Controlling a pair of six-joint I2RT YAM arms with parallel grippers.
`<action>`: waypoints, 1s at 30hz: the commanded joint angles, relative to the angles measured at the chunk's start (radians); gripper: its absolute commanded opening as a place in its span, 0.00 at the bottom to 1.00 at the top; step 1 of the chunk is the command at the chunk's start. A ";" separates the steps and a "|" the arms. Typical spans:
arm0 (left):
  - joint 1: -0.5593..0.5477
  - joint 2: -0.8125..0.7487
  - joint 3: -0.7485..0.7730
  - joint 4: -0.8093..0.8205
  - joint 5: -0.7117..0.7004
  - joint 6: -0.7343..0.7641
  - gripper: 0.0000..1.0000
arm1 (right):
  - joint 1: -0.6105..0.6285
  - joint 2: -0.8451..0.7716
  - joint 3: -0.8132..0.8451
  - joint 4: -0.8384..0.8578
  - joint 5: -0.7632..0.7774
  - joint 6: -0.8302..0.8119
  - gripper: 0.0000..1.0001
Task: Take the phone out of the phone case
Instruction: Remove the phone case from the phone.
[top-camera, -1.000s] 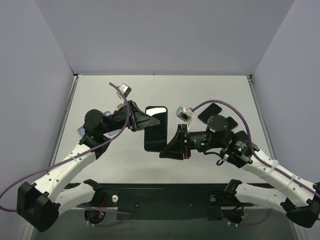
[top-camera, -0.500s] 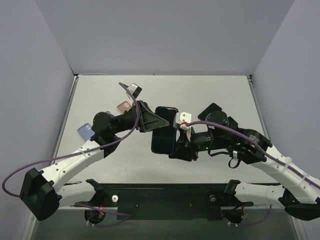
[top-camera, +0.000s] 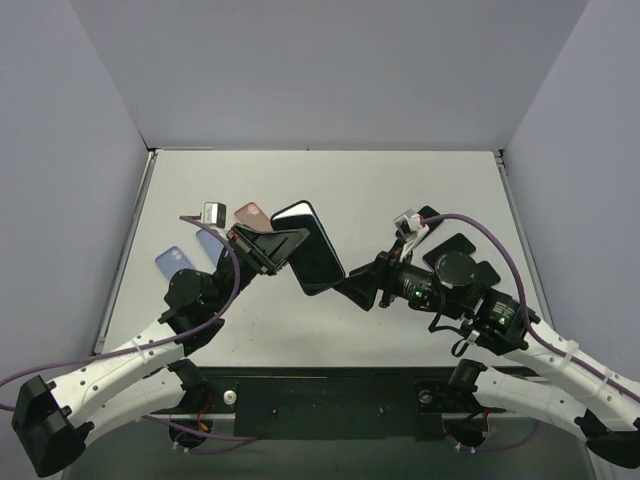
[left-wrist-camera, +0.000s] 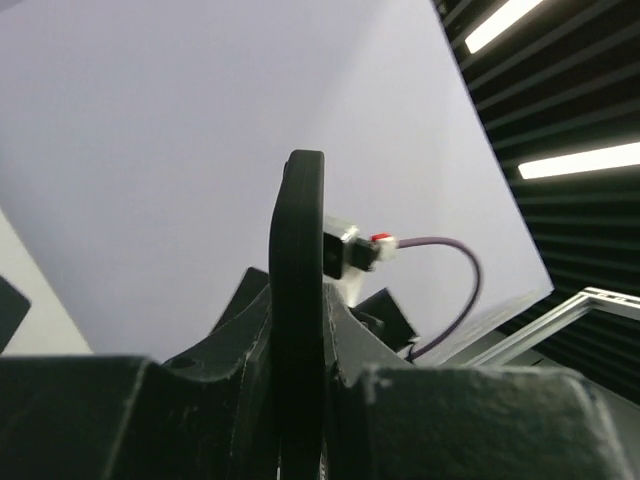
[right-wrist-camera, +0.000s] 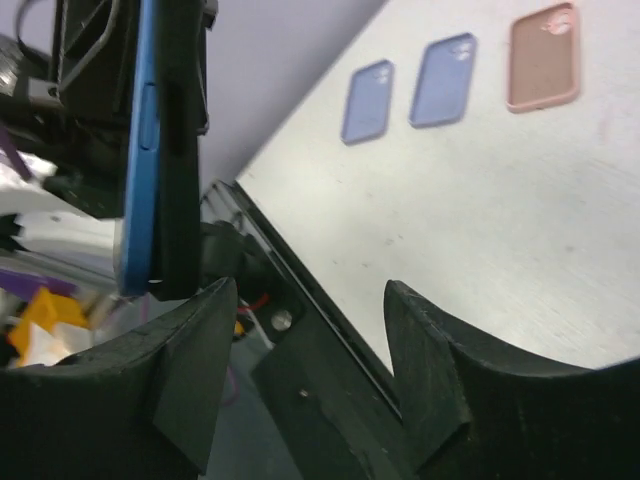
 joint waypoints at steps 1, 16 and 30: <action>-0.043 -0.025 -0.038 0.274 -0.205 -0.014 0.00 | -0.017 -0.049 -0.115 0.495 -0.101 0.287 0.57; -0.120 0.047 0.003 0.411 -0.357 0.020 0.00 | 0.021 -0.147 -0.227 0.527 0.058 0.318 0.55; -0.116 -0.016 0.006 0.256 -0.321 0.023 0.00 | -0.029 -0.074 0.070 0.267 -0.107 0.364 0.34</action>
